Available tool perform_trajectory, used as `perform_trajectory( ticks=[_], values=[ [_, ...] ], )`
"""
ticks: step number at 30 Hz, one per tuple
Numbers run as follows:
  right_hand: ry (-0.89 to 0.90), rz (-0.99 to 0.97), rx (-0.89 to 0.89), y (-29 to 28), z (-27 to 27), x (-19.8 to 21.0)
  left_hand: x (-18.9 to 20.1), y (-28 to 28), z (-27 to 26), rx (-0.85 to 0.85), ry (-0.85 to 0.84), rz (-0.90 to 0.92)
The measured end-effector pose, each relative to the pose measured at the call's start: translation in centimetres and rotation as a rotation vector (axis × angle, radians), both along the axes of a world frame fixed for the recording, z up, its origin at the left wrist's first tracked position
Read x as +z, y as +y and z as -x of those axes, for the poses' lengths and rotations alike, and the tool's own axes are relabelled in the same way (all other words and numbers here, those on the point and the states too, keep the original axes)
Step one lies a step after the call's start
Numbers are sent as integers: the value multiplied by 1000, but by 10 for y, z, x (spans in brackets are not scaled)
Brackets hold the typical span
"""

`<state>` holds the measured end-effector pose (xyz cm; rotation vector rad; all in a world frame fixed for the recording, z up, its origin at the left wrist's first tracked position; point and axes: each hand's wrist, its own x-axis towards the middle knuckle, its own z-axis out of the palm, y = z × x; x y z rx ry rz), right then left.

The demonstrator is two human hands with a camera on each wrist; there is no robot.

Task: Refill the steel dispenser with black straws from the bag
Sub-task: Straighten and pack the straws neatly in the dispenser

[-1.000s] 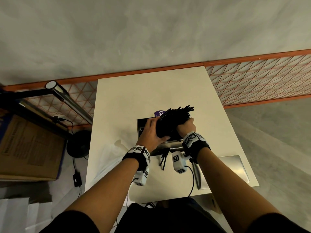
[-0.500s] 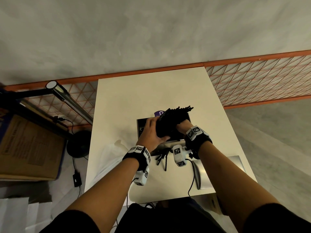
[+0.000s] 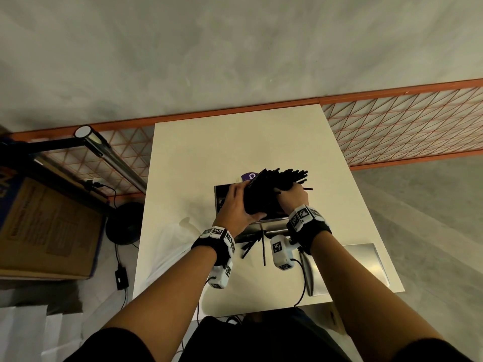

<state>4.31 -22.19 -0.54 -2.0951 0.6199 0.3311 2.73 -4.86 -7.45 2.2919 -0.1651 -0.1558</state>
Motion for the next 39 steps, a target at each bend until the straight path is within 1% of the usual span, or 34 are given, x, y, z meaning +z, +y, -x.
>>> perform_trajectory(
  ticks=[4,9,14,19,21,23,24,27,30,35,39],
  values=[
    [-75,-75,-133,-3,-2,7,0,-1,1,1,-18,17],
    [-123,-150,-214,-7,-6,16,2,-4,3,32,-51,13],
    [-114,-204,-265,-6,-10,17,3,-12,4,33,-109,-36],
    [-6,-304,-292,-2,-5,4,6,-24,0,0,-151,-143],
    [21,-363,-291,-3,-5,-7,6,-27,-3,-32,-175,-172],
    [6,-374,-271,-9,-11,-29,6,-27,-5,-54,-182,-182],
    [-3,-355,-263,-10,-10,-28,5,-26,-5,-59,-184,-189],
    [-42,-228,-216,-10,1,-7,3,-25,-5,-62,-189,-175],
    [-96,-110,-164,-15,8,-6,2,-24,-5,-64,-175,-176],
    [-269,51,-127,-22,17,-6,2,-23,-5,-74,-143,-157],
    [-428,168,-154,-34,18,-7,1,-22,-6,-97,-138,-169]
  ],
)
